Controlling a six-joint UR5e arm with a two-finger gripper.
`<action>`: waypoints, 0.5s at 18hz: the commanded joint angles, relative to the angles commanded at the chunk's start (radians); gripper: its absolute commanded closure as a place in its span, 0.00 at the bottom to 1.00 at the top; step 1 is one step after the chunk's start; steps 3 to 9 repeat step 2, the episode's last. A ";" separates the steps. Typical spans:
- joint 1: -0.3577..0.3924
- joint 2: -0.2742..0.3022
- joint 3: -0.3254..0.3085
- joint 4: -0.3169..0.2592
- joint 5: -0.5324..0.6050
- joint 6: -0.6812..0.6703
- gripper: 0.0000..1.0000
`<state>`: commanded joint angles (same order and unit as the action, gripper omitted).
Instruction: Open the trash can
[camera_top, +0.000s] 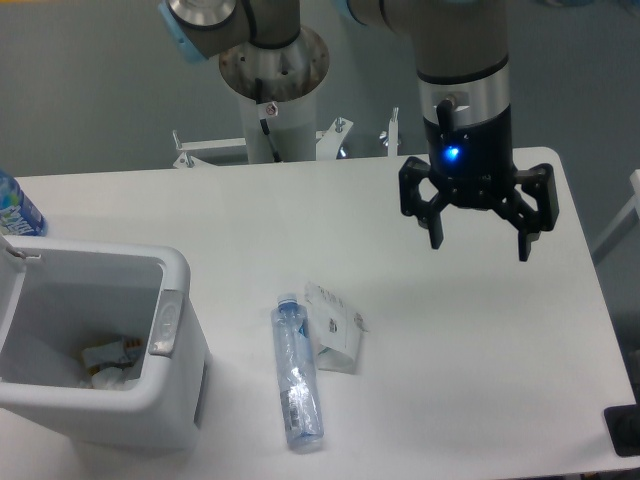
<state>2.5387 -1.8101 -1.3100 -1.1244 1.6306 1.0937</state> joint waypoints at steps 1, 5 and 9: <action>0.000 0.000 -0.002 0.002 0.000 -0.002 0.00; 0.000 0.000 0.000 0.003 0.000 -0.003 0.00; 0.000 0.000 0.000 0.003 0.000 -0.003 0.00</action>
